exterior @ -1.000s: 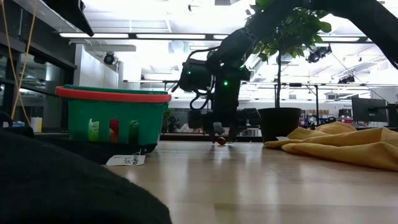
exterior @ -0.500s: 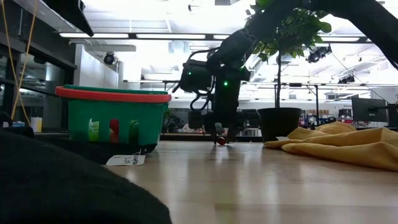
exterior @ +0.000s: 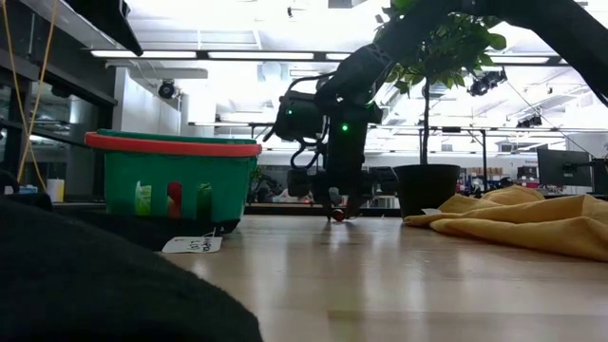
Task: Pick and placing Produce into tupperware
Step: Put the red cherry in the green basket
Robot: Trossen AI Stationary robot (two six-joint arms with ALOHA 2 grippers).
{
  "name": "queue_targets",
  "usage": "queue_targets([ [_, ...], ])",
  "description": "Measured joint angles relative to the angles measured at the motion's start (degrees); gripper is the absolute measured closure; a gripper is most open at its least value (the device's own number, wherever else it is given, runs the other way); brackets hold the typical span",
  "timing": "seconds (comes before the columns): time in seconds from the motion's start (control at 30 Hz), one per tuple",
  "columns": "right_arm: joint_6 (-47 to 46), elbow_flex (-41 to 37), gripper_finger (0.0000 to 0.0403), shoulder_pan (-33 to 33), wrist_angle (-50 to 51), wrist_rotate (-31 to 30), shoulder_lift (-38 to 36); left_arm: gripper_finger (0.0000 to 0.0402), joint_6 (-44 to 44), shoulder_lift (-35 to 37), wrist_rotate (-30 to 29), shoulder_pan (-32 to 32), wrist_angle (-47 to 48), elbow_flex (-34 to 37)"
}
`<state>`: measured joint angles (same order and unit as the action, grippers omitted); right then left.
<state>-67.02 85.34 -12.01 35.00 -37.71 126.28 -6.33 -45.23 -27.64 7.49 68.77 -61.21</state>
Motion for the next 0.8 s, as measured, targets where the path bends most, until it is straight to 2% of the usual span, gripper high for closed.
queue_targets([
  [0.4,-0.04,0.00,0.0327,0.00,0.07,-0.18,0.02,0.0291,0.02,0.00,0.00,0.00,-0.02,0.00],
  [0.8,0.12,0.00,0.0334,0.48,0.11,-2.46,0.06,0.0291,0.04,0.00,-0.02,0.00,-0.10,0.01],
])
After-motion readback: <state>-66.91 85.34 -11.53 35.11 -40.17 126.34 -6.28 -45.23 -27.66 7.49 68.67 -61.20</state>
